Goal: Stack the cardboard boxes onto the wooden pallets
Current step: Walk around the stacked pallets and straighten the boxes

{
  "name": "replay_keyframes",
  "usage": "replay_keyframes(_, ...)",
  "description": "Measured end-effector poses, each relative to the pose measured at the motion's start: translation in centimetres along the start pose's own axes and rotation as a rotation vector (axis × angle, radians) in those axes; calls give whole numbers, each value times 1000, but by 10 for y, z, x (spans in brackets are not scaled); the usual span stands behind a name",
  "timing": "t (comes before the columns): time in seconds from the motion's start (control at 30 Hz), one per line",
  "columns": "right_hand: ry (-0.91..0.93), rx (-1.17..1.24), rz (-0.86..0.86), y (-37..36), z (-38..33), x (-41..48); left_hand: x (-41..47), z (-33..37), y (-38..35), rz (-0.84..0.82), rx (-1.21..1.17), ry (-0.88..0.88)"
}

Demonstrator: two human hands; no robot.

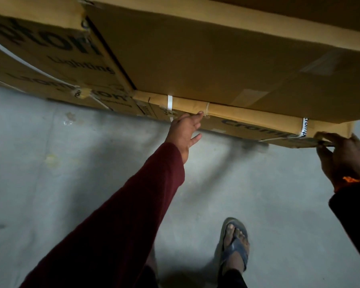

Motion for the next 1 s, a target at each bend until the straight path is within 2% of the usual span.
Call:
replay_keyframes(0.07, -54, 32, 2, -2, -9, -16, 2, -1, 2, -12, 16, 16)
replay_keyframes(0.13, -206, 92, 7, -5, -2, -41, -2, -1, 7, -17, 41, 17)
replay_keyframes(0.23, -444, 246, -72, -27, 1, -111, -19, 15, 29, -6, 1, 7)
replay_keyframes(0.3, -563, 375, -204, -49, -27, -182, -43, 38, 55, 26, -66, -8)
replay_keyframes(0.33, -553, 412, -310, -61, -53, -222, -59, 53, 72, 41, -94, -15)
replay_keyframes(0.43, -587, 442, -473, -67, -141, -344, -121, 99, 131, 51, -174, -21)
replay_keyframes(0.53, -508, 469, -592, -32, -259, -441, -211, 158, 193, -1, -147, -38)
replay_keyframes(0.63, -437, 484, -668, 2, -364, -502, -297, 224, 251, -19, -86, -115)
replay_keyframes(0.73, -360, 548, -704, 26, -453, -531, -345, 290, 293, -6, -93, -203)
replay_keyframes(0.87, -441, 567, -742, 21, -503, -557, -345, 352, 334, 35, -151, -221)
replay_keyframes(1.0, -540, 590, -699, -23, -528, -551, -278, 425, 382, 211, -185, -225)
Point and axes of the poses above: each hand's wrist, its own x-axis towards the middle knuckle, its own y-axis out of the back of the hand, z = x × y, the point moved 10 cm from there along x, towards the middle knuckle, and after that the axes turned 14 degrees about z, right-handed, at the moved point
